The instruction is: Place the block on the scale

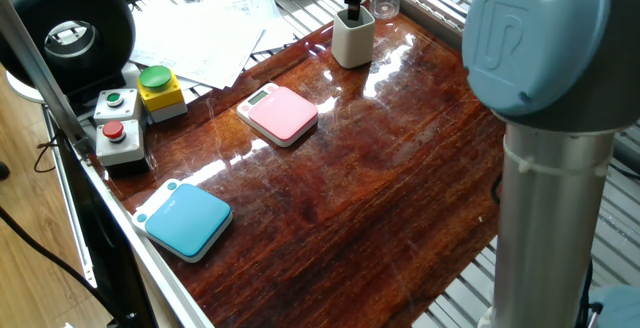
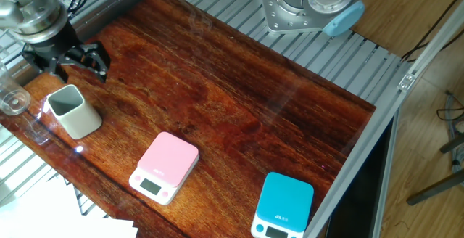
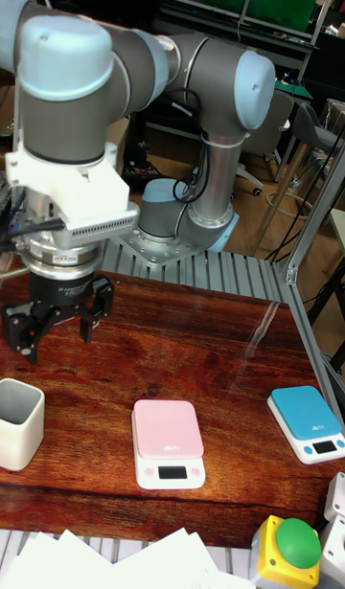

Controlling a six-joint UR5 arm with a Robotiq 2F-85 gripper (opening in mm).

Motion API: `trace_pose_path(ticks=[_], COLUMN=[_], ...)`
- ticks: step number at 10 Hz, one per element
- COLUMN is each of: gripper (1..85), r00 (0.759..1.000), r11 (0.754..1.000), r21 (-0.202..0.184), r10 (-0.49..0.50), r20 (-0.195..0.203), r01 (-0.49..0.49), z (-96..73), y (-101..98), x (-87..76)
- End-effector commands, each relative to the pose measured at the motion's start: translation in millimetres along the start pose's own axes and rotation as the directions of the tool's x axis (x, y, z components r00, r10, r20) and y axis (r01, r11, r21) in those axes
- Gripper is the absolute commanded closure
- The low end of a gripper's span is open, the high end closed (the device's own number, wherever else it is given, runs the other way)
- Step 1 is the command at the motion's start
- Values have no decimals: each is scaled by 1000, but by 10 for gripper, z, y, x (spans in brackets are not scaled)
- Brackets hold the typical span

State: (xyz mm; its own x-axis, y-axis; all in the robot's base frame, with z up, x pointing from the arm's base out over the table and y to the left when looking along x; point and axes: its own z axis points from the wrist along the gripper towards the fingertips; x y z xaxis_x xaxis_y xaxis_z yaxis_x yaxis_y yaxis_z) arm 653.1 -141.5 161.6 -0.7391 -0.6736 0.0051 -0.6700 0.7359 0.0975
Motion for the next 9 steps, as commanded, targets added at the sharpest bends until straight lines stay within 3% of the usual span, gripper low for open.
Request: trace_pose_path(ticks=[1, 4, 6, 7, 8, 9], gripper=[133, 157, 40, 7, 7, 10], r00=[984, 962, 952, 954, 963, 971], r11=[984, 962, 952, 954, 964, 970], r21=[-19, -17, -11, -7, 8, 53], r10=[-178, -271, -305, -298, -266, -237], r20=[21, 34, 16, 25, 34, 16], r01=[178, 271, 305, 298, 265, 236], z=[63, 124, 209, 216, 215, 213], y=[-284, -404, -385, -377, -412, -540], x=[-132, -231, -152, -167, -201, -182])
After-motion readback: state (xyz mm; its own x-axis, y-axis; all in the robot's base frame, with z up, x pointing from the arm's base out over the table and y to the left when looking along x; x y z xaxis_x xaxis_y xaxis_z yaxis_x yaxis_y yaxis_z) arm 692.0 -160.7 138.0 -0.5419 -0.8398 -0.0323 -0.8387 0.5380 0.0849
